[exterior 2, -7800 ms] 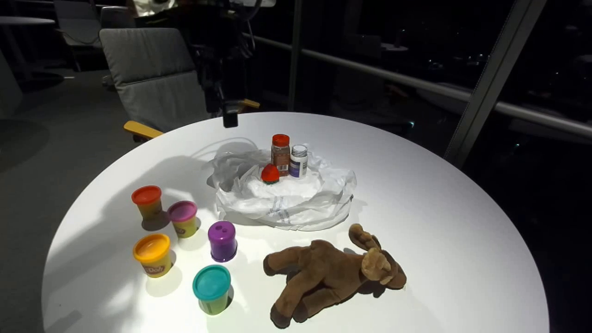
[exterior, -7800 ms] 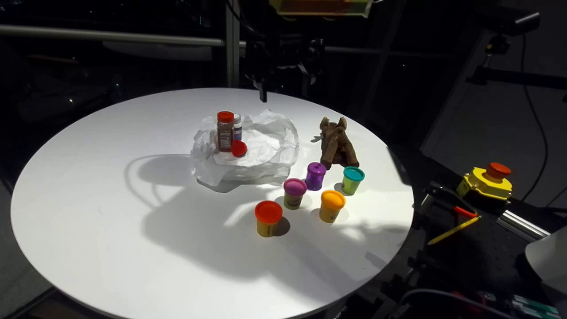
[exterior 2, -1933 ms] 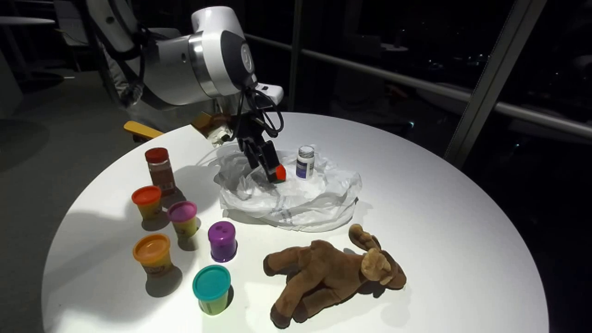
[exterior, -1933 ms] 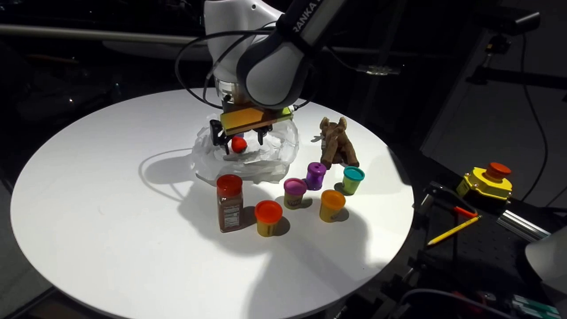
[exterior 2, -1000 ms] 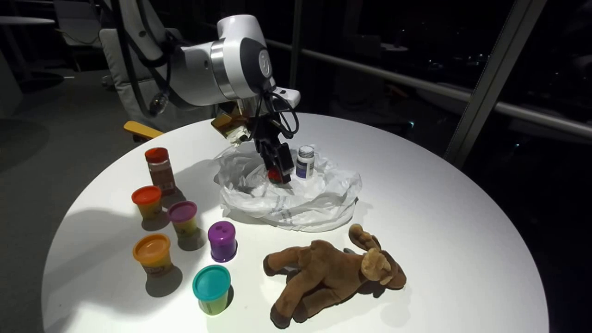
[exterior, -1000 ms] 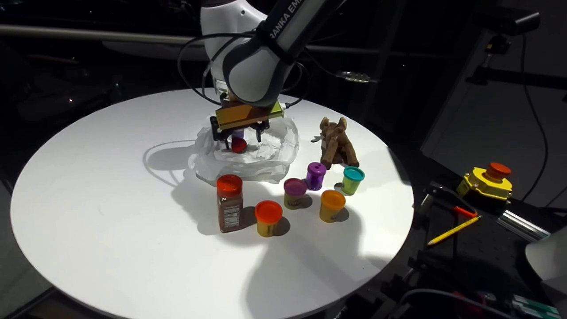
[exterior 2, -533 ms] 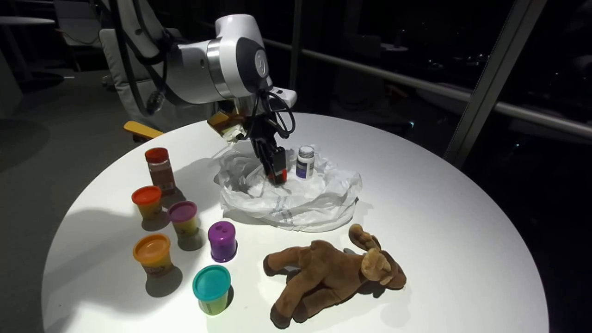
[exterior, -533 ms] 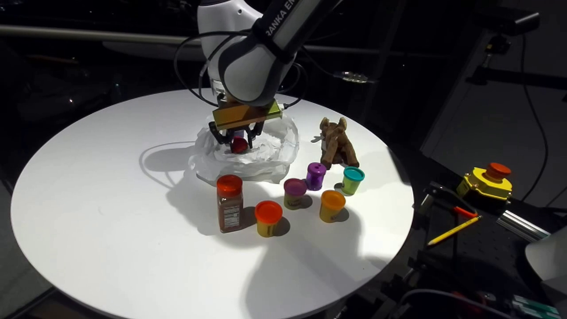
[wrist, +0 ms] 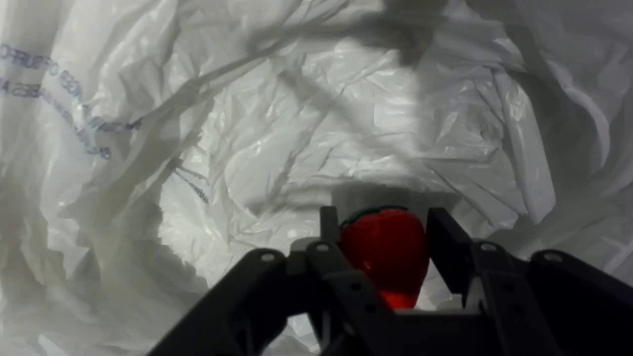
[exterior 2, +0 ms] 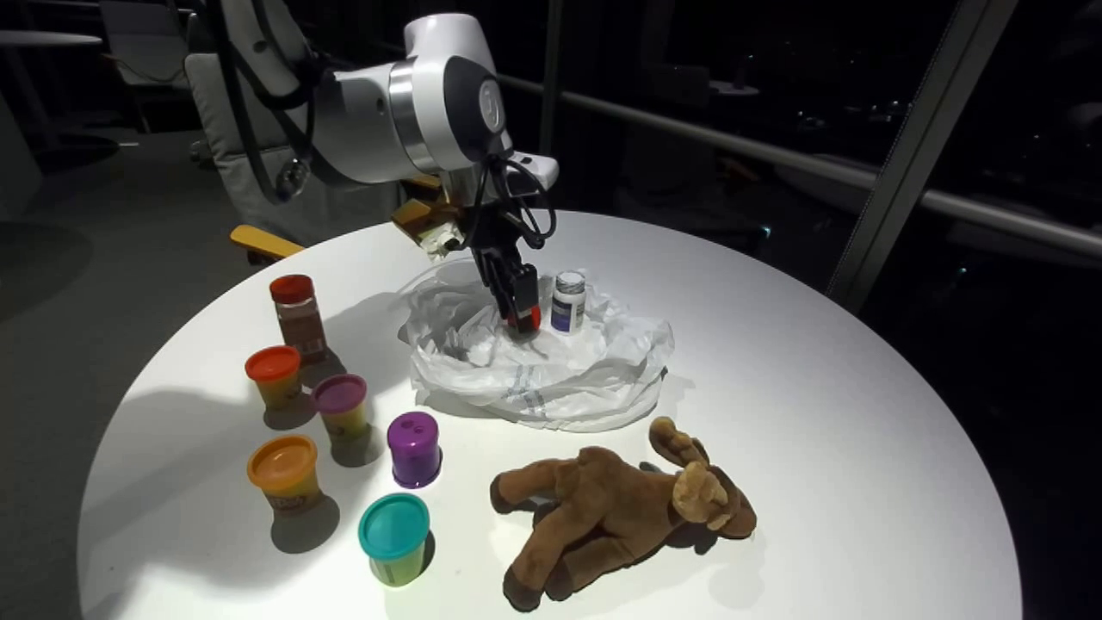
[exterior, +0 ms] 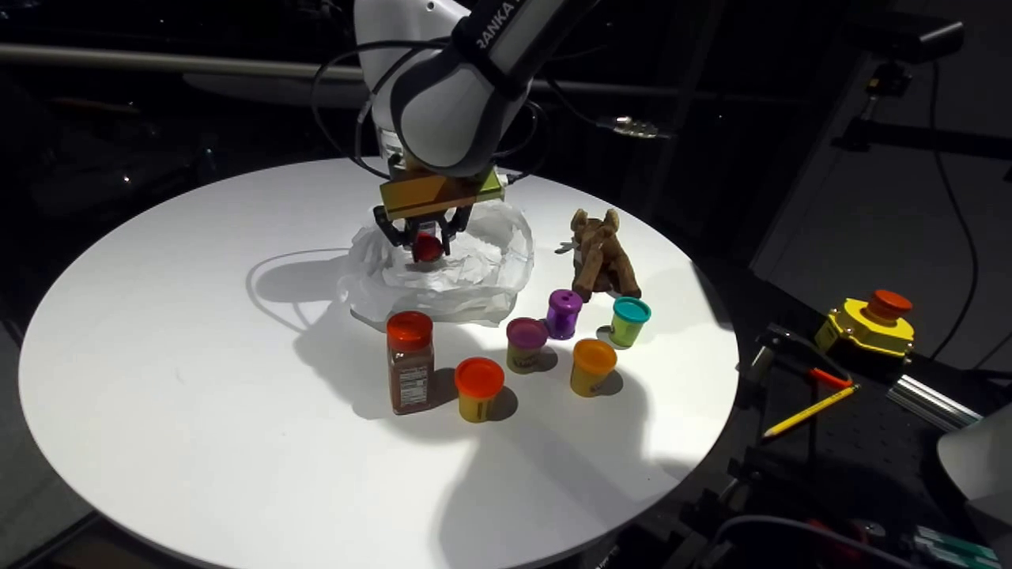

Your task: Remove the objects from the plastic

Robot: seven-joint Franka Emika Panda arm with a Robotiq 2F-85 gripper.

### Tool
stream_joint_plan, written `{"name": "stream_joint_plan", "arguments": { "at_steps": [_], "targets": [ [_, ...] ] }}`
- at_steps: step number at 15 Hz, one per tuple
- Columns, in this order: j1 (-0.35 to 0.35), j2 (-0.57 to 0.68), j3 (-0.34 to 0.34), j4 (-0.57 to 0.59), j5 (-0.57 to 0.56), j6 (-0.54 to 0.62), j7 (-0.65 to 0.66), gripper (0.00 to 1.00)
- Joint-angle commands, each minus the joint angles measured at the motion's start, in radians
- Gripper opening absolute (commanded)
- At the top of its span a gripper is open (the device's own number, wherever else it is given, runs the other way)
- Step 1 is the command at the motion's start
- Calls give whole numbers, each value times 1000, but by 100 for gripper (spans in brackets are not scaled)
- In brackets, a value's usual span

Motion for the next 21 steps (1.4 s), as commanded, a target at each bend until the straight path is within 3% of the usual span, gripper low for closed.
{"name": "stream_joint_plan", "arguments": {
  "at_steps": [1,5,8,13,19,20,21],
  "targets": [
    [18,-186,-33,-173,-11,0,-18,23],
    [-2,-369,-53,-368,-22,20,-8,23],
    [-54,-420,-47,-461,-4,20,-14,23],
    [-133,-328,-39,-462,29,7,-16,23],
    [-171,-218,-37,-430,75,0,-31,23],
    [-173,-220,-40,-433,83,2,-34,70],
    [-171,-255,-43,-449,81,1,-42,75]
  ]
}}
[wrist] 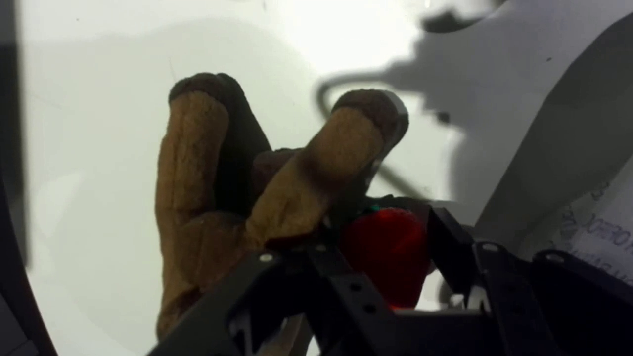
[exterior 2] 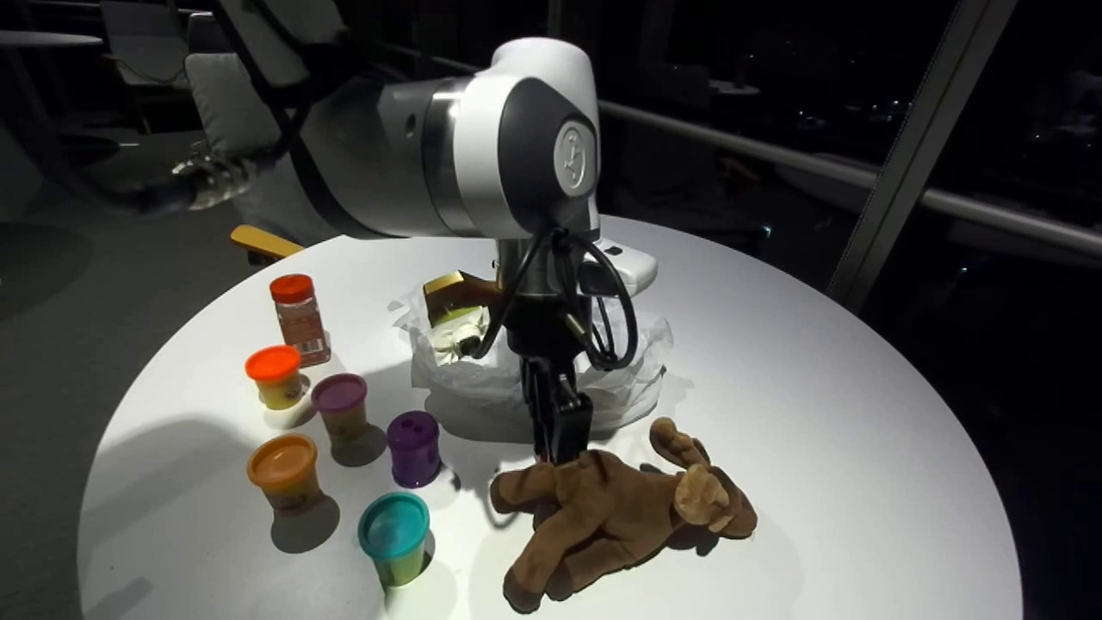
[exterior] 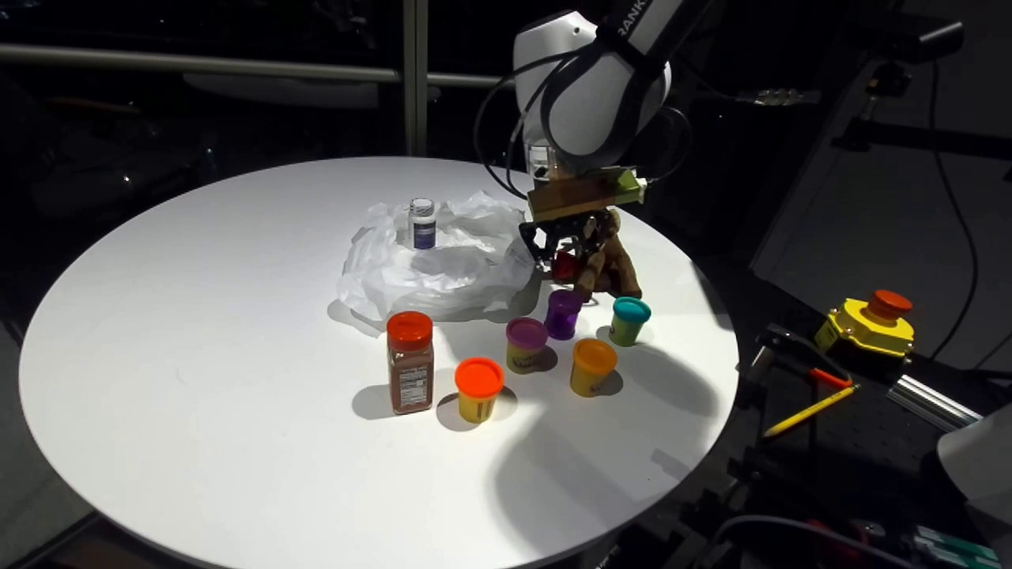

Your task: Remove the objects from the plastic

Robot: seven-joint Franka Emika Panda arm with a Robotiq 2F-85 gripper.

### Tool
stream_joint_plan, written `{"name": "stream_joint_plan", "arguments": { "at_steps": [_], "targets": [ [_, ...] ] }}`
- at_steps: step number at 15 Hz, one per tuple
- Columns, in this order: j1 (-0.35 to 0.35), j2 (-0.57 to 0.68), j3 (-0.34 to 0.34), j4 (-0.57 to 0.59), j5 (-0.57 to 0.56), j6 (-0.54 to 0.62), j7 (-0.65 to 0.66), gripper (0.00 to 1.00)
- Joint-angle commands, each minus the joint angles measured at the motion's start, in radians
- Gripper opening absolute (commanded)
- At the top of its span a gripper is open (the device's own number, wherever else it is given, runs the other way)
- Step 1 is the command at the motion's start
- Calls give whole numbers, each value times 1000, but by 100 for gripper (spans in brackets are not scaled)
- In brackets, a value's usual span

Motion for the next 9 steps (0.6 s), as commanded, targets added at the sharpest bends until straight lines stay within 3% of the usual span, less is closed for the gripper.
{"name": "stream_joint_plan", "arguments": {
  "at_steps": [1,4,6,9],
  "targets": [
    [-6,-65,-3,-12,25,-1,-33,81],
    [38,-188,-50,-41,-41,-8,6,100],
    [38,-237,-41,3,-60,-41,-5,100],
    [-8,-234,39,117,9,-77,-79,100]
  ]
}}
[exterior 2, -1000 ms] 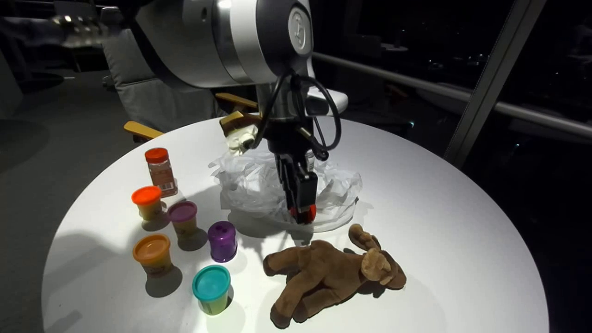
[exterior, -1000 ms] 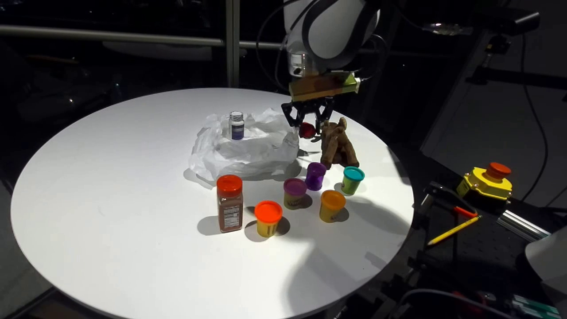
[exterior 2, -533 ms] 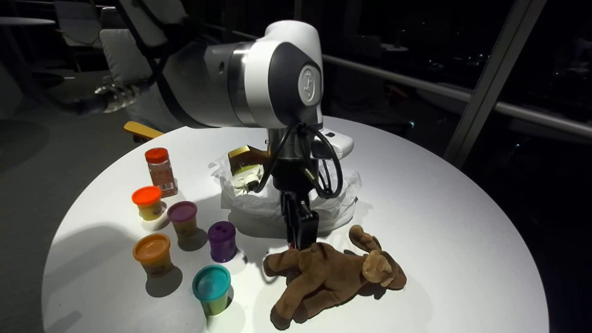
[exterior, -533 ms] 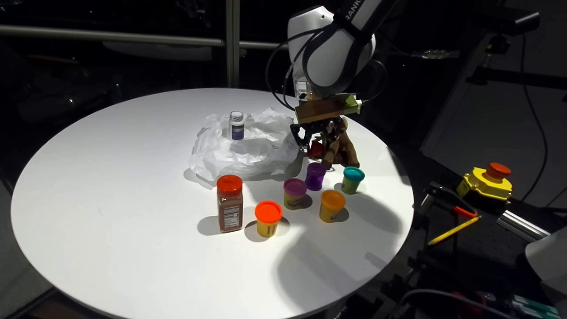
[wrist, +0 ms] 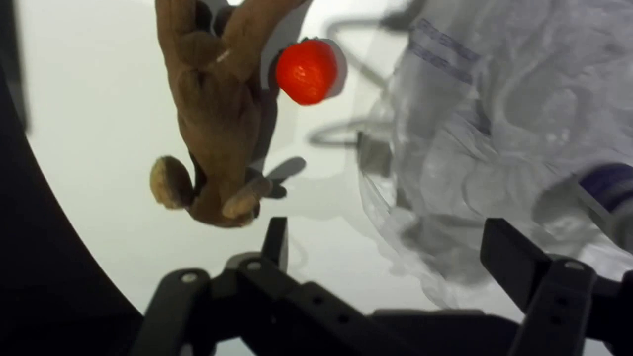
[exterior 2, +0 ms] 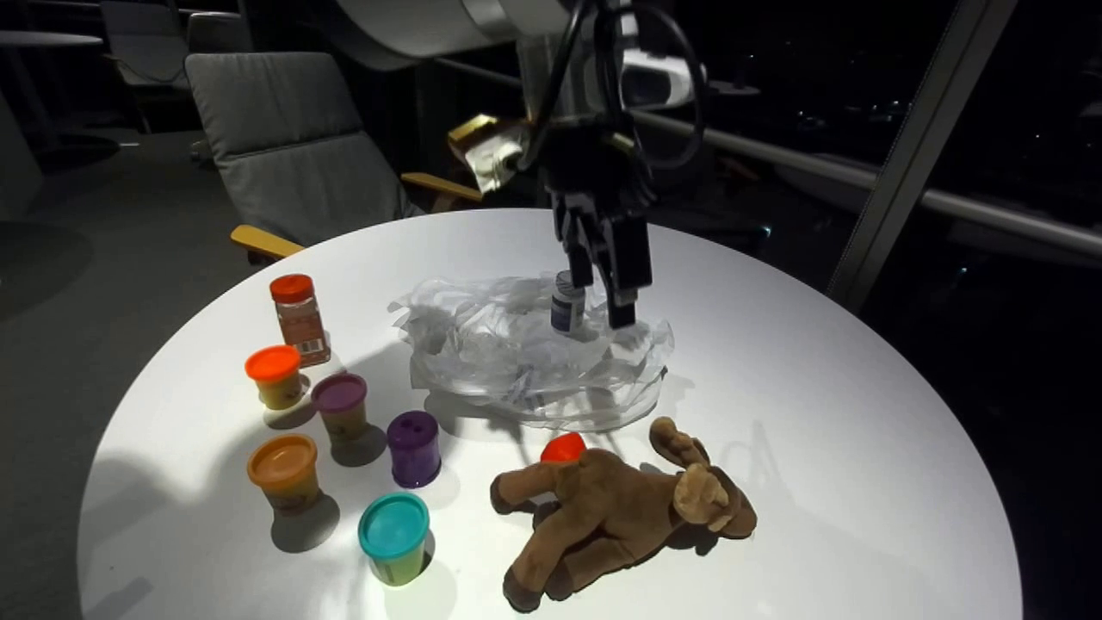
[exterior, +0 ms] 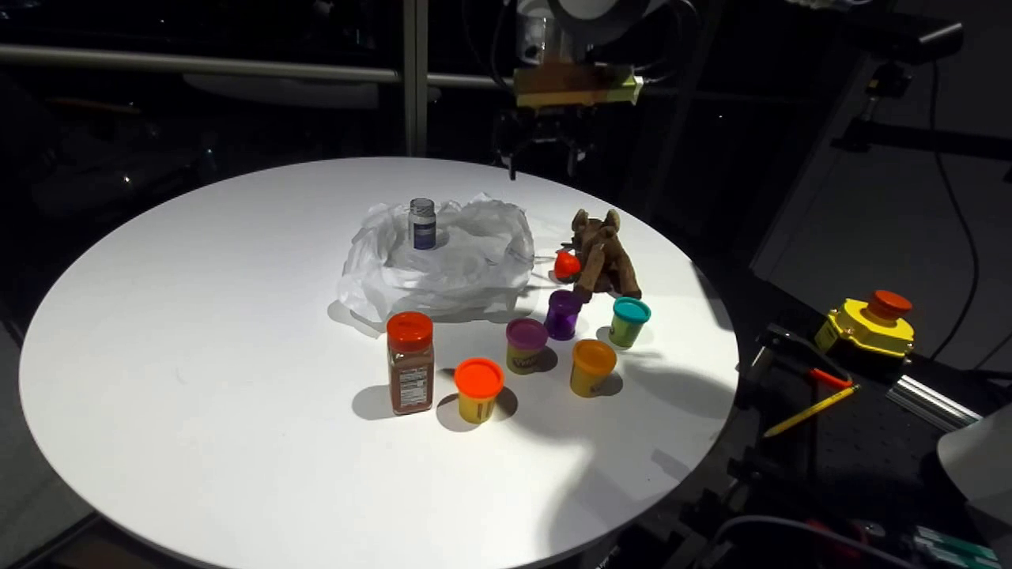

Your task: Remove the objects from the plastic

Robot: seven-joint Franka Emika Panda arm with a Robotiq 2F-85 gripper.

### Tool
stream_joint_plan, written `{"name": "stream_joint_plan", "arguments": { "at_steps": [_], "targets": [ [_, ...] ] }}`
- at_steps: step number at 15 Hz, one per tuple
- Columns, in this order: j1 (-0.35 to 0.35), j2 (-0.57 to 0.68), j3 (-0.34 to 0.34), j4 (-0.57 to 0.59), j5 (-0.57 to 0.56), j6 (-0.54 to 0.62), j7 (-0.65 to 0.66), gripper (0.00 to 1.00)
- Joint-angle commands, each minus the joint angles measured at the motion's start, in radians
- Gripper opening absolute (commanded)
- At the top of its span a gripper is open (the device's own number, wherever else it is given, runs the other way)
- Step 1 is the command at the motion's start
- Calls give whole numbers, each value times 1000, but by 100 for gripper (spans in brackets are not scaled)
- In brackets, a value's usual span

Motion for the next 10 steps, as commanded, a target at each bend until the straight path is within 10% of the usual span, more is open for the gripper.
{"name": "stream_joint_plan", "arguments": {
  "at_steps": [1,10],
  "targets": [
    [-27,19,79,124,70,-43,-74,100],
    [-42,330,155,469,270,-99,-167,100]
  ]
}}
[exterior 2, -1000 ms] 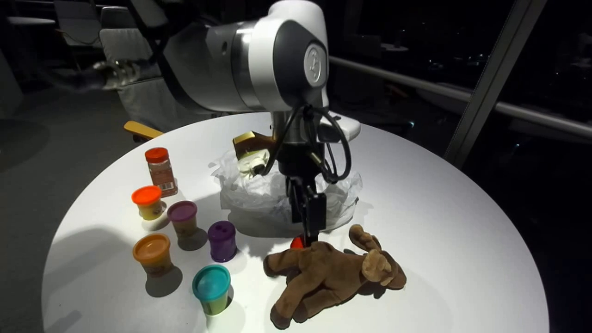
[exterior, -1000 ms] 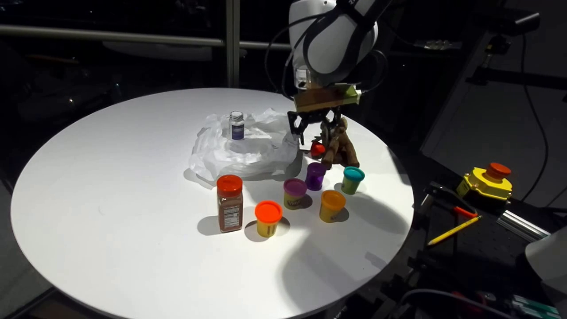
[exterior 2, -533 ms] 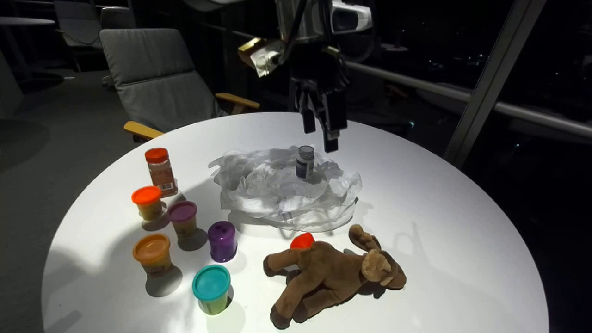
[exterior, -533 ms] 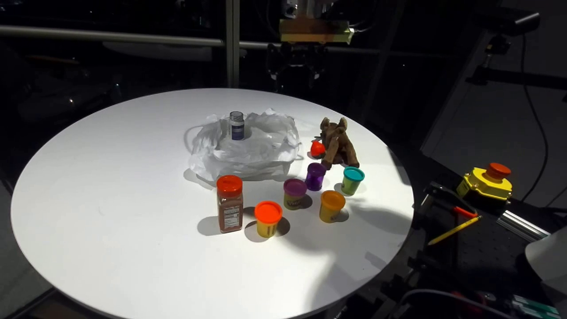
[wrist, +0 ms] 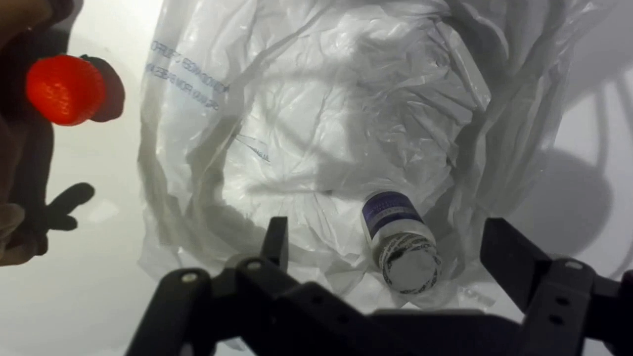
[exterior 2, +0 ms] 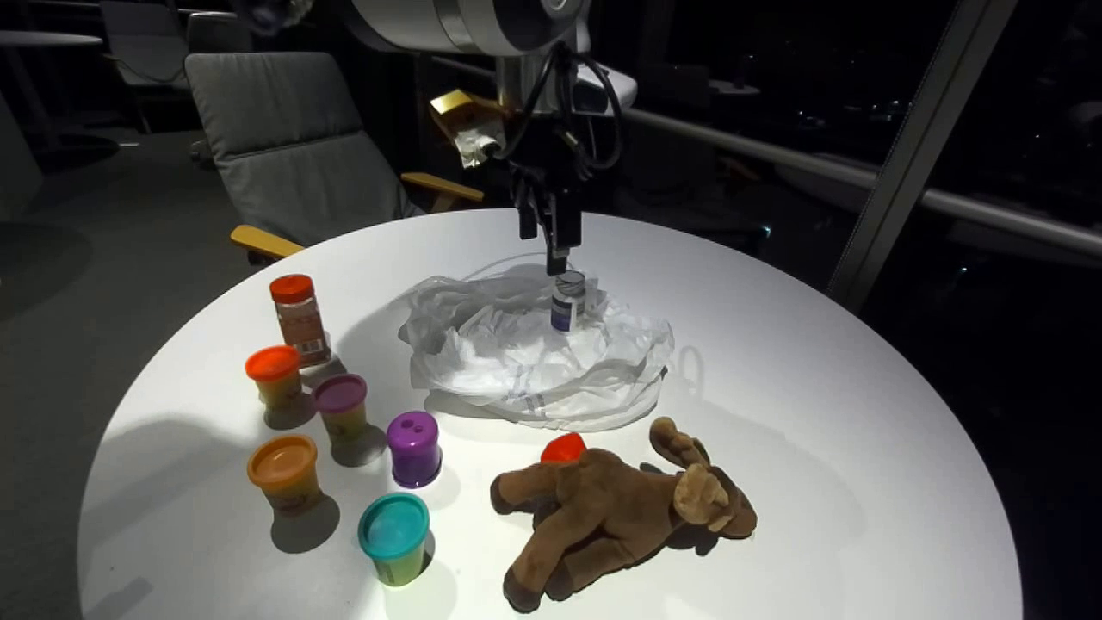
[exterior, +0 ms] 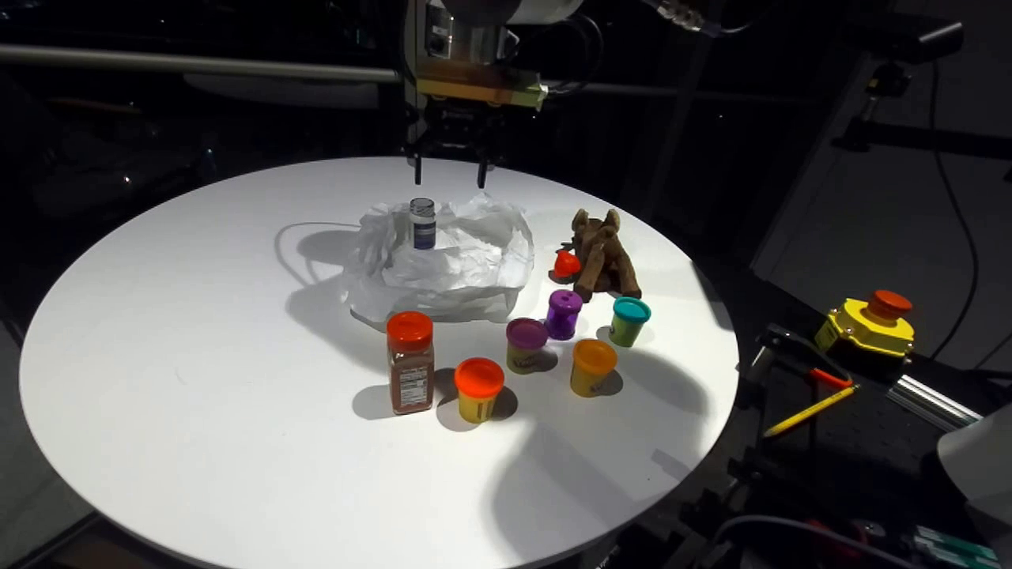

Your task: Remove the objects from the plastic

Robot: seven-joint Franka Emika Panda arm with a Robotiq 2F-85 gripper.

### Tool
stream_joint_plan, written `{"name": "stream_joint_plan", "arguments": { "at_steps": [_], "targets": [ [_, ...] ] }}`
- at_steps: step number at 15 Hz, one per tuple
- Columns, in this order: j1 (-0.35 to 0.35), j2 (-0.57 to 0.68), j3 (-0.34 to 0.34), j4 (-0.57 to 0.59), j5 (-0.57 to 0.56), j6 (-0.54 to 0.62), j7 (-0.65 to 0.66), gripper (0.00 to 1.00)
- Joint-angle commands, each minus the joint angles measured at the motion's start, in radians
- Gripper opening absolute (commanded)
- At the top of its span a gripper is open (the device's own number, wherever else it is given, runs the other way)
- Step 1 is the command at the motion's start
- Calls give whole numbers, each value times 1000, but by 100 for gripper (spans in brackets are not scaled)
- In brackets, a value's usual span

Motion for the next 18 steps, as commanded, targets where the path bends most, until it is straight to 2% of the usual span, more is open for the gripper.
{"name": "stream_joint_plan", "arguments": {
  "at_steps": [1,5,11,12,13,18],
  "targets": [
    [-10,147,0,193,31,-68,-29,100],
    [-6,262,-13,332,23,-100,-23,100],
    [8,369,-42,497,6,-162,8,100],
    [5,379,-44,513,7,-171,6,92],
    [4,392,-47,531,6,-179,8,74],
    [4,397,-51,541,6,-188,0,35]
  ]
}}
